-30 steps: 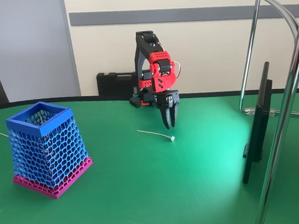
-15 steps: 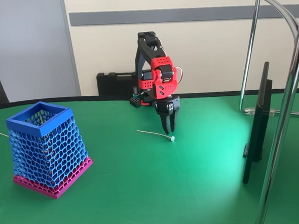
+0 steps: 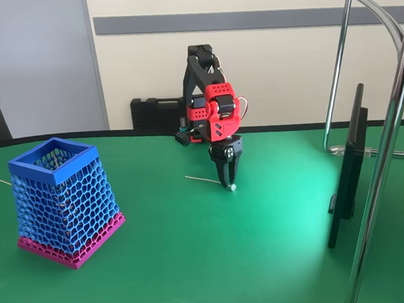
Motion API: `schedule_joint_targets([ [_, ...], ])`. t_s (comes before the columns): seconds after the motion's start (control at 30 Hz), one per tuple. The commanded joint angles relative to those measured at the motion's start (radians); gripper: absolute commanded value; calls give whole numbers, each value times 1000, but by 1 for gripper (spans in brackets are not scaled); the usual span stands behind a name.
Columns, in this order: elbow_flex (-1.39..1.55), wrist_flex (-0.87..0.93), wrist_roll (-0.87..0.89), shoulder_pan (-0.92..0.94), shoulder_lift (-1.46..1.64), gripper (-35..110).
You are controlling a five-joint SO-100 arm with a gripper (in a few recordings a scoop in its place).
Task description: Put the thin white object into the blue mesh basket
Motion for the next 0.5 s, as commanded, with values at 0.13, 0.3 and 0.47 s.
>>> schedule_joint_targets([
  [0.13,-66,15,-9,6,-20,15],
  [0.3,-84,23,-11,8,-35,15],
  [0.47,-95,34,-11,8,-43,12],
])
